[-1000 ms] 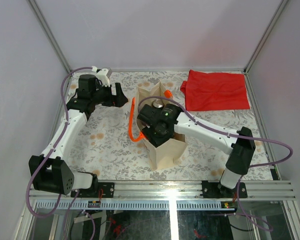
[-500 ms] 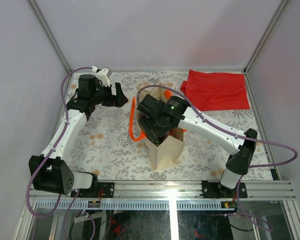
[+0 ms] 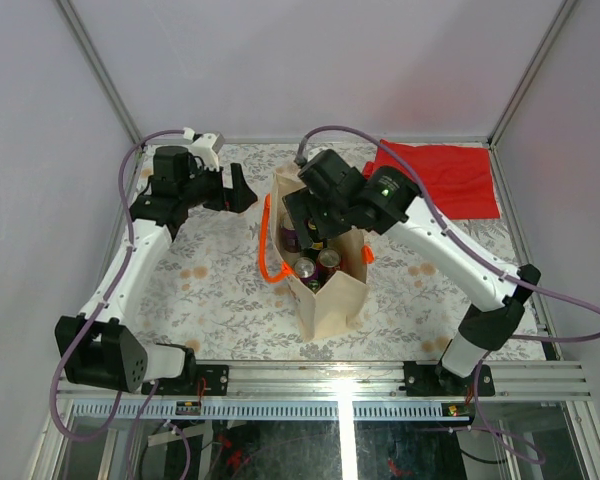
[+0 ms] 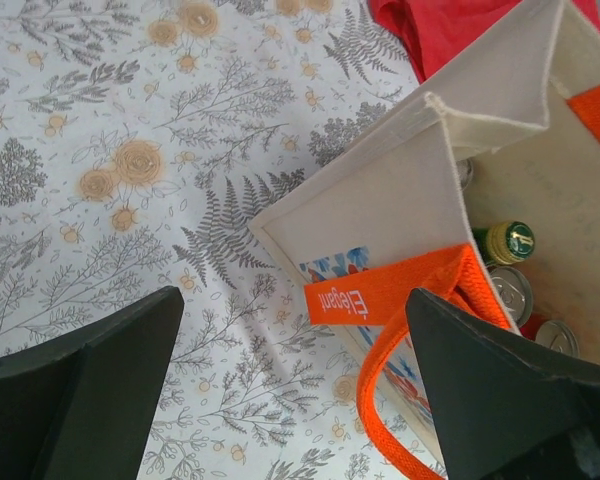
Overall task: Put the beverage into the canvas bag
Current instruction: Reset both arms
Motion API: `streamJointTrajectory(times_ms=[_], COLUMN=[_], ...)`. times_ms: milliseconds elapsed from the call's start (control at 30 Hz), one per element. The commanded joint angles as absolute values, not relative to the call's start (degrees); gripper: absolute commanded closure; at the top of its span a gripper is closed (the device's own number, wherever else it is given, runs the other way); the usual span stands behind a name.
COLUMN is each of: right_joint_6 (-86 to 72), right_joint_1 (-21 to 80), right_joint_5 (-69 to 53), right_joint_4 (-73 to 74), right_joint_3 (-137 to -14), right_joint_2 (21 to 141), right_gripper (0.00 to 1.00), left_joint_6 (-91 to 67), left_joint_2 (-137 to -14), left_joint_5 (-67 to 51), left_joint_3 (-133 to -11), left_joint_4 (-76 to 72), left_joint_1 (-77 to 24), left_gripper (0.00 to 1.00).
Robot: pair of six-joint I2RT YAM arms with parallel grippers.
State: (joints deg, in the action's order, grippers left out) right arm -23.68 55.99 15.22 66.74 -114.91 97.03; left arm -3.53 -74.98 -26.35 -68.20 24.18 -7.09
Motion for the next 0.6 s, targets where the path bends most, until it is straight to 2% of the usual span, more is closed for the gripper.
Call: streamJointTrajectory(times_ms=[0,133,567], right_joint_6=[-25.5,-27.5,-28.1], right_joint_1=[52.6,52.3,52.2], right_joint_5=[11.3,11.6,17.0], right_joint_4=[63.2,61.8,55.6], right_joint_3=[-115.1,-114.7,-110.9], right_joint_2=[93.0,92.6,90.7], right_gripper=[0.0,0.01,0.01], left_joint_6=[-2.1,-1.9,-2.1], left_joint_2=[-71.9,-69.9,-68.4], left_joint_5=[-29.1,-30.2,-28.7], left_joint_3=[-70.4,-70.3,-70.3], left_joint_4=[23.9,23.3,24.0], left_joint_1=[-7.4,-7.3,-7.3], left_gripper=[0.05,0.0,0.0])
